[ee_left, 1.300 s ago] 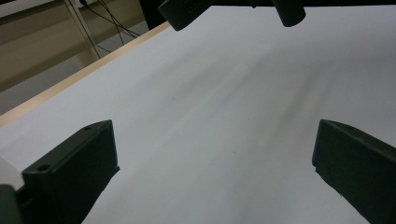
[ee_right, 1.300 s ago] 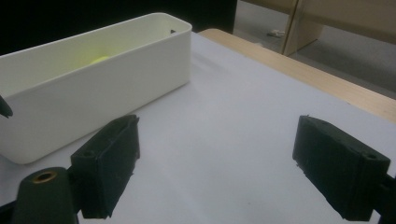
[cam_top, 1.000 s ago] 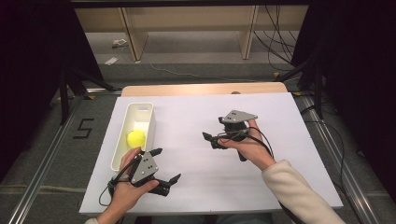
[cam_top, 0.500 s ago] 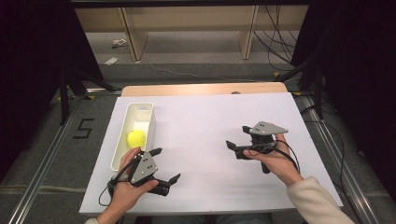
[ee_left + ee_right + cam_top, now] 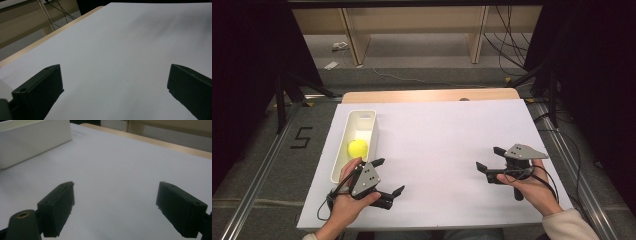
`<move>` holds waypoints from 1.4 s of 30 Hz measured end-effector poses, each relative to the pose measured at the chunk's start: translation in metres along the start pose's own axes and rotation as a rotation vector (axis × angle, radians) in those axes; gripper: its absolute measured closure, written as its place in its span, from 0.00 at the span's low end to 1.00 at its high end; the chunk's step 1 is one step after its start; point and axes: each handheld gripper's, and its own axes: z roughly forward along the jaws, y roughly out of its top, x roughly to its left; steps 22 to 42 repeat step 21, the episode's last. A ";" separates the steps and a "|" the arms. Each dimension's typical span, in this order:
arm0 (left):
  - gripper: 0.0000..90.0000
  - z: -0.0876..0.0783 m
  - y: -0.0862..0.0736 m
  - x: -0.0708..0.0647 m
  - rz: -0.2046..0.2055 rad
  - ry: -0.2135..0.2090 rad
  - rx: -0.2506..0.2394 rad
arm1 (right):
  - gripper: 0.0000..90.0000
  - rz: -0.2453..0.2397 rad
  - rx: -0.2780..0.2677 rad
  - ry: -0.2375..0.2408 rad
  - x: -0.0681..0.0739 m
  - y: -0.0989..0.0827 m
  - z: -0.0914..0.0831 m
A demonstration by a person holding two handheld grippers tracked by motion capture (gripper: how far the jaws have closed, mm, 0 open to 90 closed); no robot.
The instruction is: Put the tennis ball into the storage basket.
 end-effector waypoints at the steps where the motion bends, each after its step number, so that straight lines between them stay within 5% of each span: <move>1: 0.00 0.000 0.000 0.000 -0.004 0.000 0.000 | 0.17 0.000 -0.001 -0.003 -0.001 -0.002 -0.002; 12: 0.00 -0.001 0.000 0.001 -0.003 0.004 0.000 | 0.17 -0.012 0.009 -0.012 -0.004 -0.014 -0.017; 42: 0.00 0.000 0.000 0.001 -0.007 0.000 -0.002 | 0.17 -0.023 0.027 -0.004 -0.003 -0.016 -0.015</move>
